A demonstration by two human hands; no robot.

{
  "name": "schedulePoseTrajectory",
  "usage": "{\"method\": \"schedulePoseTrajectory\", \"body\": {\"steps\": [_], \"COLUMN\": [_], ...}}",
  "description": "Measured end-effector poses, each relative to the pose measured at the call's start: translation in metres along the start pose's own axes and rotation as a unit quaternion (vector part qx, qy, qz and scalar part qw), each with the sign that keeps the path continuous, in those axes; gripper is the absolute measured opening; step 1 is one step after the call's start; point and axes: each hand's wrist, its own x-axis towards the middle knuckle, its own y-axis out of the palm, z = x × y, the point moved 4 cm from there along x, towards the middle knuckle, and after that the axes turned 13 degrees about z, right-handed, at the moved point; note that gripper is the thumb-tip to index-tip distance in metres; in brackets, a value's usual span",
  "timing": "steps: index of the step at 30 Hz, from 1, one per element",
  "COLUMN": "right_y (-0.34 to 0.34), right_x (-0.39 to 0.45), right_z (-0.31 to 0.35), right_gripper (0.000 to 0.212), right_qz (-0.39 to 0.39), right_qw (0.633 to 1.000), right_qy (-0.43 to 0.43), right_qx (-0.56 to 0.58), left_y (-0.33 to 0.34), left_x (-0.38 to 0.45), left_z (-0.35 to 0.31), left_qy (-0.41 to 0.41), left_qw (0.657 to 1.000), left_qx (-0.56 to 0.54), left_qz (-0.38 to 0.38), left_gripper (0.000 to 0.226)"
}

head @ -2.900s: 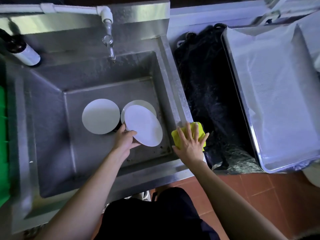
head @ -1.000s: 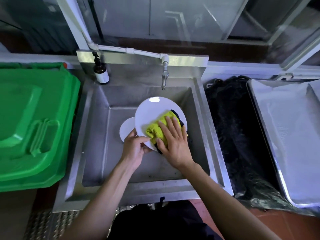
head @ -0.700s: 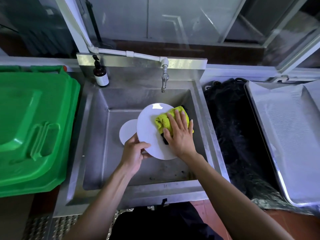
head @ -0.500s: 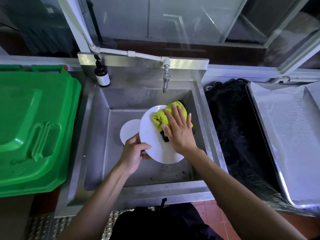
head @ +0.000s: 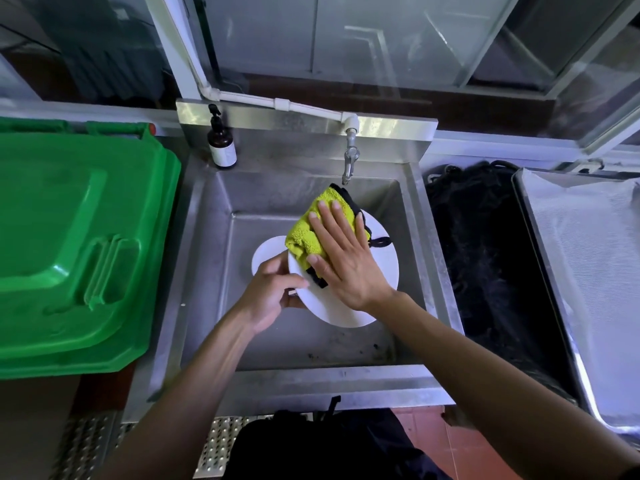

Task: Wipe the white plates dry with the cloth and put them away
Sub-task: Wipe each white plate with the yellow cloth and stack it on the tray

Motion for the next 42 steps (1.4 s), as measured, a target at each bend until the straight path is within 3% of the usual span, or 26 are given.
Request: {"method": "schedulePoseTrajectory", "body": {"steps": [8, 15, 26, 33, 42], "right_y": [-0.018, -0.010, -0.006, 0.004, 0.046], "right_x": [0.009, 0.014, 0.031, 0.020, 0.000], "right_z": [0.004, 0.011, -0.016, -0.052, -0.026], "right_gripper": [0.061, 0.059, 0.065, 0.066, 0.059], "right_qz": [-0.006, -0.008, -0.033, -0.042, -0.026], "right_qw": [0.986, 0.980, 0.997, 0.978, 0.956], "right_qy": [-0.102, -0.153, 0.042, 0.195, 0.253], "right_qx": [-0.130, -0.130, -0.060, 0.058, 0.147], "left_y": [-0.006, -0.001, -0.002, -0.009, -0.010], "left_x": [-0.006, -0.006, -0.003, -0.006, -0.004], "left_z": [-0.003, -0.001, -0.002, -0.012, -0.009], "left_qy": [-0.005, -0.007, 0.015, 0.050, 0.060], "left_qw": [0.999, 0.999, 0.998, 0.988, 0.982], "left_qx": [-0.029, -0.017, -0.006, -0.002, -0.003], "left_qz": [0.033, 0.045, -0.053, -0.145, -0.179], "left_gripper": [0.036, 0.026, 0.045, 0.045, 0.043]}}
